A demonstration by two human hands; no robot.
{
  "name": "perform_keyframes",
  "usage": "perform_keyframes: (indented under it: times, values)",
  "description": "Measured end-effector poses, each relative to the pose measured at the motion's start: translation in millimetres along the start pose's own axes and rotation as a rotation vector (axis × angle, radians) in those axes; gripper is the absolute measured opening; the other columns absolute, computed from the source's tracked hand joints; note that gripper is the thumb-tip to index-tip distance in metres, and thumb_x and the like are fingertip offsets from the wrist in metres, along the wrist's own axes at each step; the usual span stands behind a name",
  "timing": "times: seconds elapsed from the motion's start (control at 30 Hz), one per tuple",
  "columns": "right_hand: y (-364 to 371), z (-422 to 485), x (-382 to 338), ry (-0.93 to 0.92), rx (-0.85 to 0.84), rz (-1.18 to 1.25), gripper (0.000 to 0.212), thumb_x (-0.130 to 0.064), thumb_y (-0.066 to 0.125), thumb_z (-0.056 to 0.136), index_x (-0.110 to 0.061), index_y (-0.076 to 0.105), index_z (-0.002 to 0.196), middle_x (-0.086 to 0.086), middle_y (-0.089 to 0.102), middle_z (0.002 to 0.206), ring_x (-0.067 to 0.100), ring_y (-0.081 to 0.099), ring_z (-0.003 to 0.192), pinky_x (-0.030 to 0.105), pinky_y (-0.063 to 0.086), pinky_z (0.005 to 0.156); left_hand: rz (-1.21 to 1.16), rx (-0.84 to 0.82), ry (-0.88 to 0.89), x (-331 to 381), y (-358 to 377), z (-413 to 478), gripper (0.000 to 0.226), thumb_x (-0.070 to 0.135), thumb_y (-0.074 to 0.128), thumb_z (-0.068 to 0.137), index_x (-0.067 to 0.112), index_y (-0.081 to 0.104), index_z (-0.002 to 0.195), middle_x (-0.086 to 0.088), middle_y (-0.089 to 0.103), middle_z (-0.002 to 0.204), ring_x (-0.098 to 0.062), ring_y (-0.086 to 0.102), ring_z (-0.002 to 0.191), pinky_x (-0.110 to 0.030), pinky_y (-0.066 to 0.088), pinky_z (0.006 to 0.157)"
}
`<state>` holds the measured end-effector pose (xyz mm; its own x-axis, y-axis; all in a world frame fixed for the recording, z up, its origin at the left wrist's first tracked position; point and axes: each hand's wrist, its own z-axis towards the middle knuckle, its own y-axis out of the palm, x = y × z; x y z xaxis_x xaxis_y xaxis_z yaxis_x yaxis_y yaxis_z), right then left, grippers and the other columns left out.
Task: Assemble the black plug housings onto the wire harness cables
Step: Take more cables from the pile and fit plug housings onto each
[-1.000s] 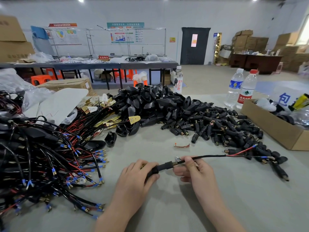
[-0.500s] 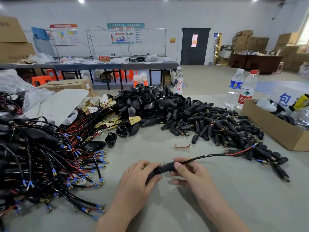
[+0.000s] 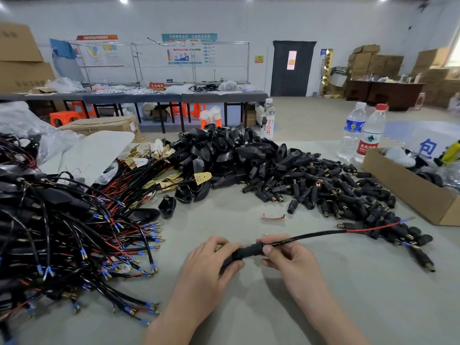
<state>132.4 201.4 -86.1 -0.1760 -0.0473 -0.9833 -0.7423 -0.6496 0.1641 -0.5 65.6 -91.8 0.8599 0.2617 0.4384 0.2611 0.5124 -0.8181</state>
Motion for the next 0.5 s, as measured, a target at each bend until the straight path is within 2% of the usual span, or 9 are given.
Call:
perform_keyframes:
  times: [0.3, 0.5]
  values:
    - [-1.5, -2.7, -2.4, -0.010, -0.039, -0.011, 0.021, 0.006, 0.063, 0.090, -0.012, 0.074, 0.089, 0.004, 0.077, 0.093, 0.011, 0.072, 0.085, 0.017, 0.055, 0.073, -0.002, 0.004, -0.015, -0.6, -0.3, -1.1, 0.025, 0.046, 0.054, 0.096, 0.044, 0.057, 0.120, 0.021, 0.044, 0.117, -0.003, 0.048, 0.104, -0.029, 0.039, 0.093]
    - [-2.7, -2.2, -3.2, -0.023, -0.057, -0.065, 0.021, 0.003, 0.065, 0.090, -0.015, 0.075, 0.088, 0.004, 0.077, 0.095, 0.016, 0.071, 0.090, 0.028, 0.057, 0.086, -0.017, 0.031, -0.039, -0.6, 0.2, -1.3, 0.024, 0.046, 0.056, 0.095, 0.044, 0.059, 0.119, 0.019, 0.042, 0.129, -0.003, 0.044, 0.116, -0.029, 0.036, 0.099]
